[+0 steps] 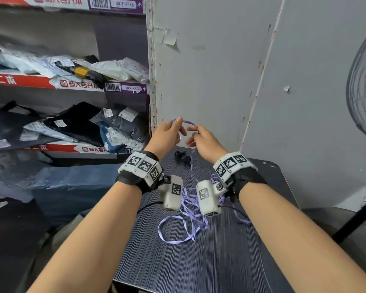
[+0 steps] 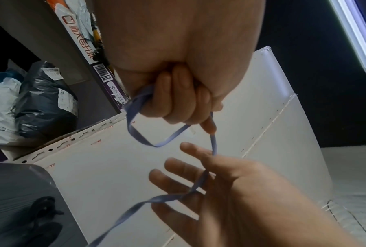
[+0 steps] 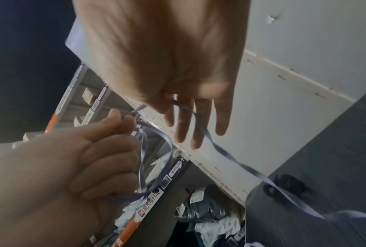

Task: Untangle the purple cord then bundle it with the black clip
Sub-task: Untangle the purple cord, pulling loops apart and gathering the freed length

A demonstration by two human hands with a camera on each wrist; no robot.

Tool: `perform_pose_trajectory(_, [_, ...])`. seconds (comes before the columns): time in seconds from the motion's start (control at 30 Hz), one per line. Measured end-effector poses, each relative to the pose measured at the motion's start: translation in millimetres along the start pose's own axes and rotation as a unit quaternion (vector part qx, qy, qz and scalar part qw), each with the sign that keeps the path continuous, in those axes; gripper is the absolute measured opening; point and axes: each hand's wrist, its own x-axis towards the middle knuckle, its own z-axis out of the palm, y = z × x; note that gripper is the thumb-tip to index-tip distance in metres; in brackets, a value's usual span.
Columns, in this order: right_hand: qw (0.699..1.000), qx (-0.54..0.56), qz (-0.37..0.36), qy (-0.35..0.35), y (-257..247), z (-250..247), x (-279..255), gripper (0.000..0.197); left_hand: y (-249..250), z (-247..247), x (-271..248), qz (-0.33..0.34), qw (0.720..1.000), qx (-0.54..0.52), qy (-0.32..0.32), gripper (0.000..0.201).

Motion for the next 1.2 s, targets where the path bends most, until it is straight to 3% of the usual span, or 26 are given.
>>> perform_pose_trajectory(0.17, [0.99,0.094,-0.076,0.068,11.4,4.2,-2.0,0.027,-5.1,-6.1,-8.3,-0.05,0.987,-0.126,-0.088,0.043])
perform_pose_trajectory(0.27, [0.981,0.173,-0.09,0.002,10.6,1.2,-2.2,0.02,-8.4,-10.6,-9.2,-0.073,0.972,-0.182,-0.13,0.048])
perform_pose_trajectory(0.33, [0.98,0.18,-0.071,-0.052,10.8,3.6,-0.3,0.025,-10.4,-13.2,-8.6,-0.091,0.959,-0.217,-0.155,0.051])
perform_pose_trajectory(0.43, [0.974,0.215,-0.016,-0.072,17.2,10.9,4.9,0.026,-14.5,-15.4,-6.3,-0.116,0.947,-0.238,-0.184,0.057])
perform_pose_trajectory(0.5, [0.964,0.257,0.019,-0.068,20.5,12.6,5.3,0.016,-18.4,-16.6,-3.6,-0.13,0.943,-0.248,-0.177,0.059])
perform_pose_trajectory(0.7, [0.921,0.361,0.029,-0.141,21.6,5.8,-1.0,0.02,-35.5,-20.0,9.5,-0.129,0.96,-0.235,-0.082,0.048])
perform_pose_trajectory(0.83, [0.917,0.384,0.079,-0.078,30.5,6.2,4.4,0.026,-39.3,-19.9,14.5,-0.139,0.951,-0.268,-0.071,0.038])
perform_pose_trajectory(0.93, [0.926,0.365,0.099,-0.007,36.5,7.9,10.1,0.027,-38.6,-13.0,14.2,-0.173,0.937,-0.273,-0.128,0.04])
perform_pose_trajectory(1.03, [0.954,0.287,0.085,0.03,41.8,6.5,11.7,0.028,-33.2,-6.9,11.0,-0.192,0.922,-0.276,-0.192,0.038])
perform_pose_trajectory(1.2, [0.985,0.161,0.034,0.059,51.8,8.7,16.1,0.03,-24.4,-2.7,6.8,-0.19,0.924,-0.216,-0.251,0.039])
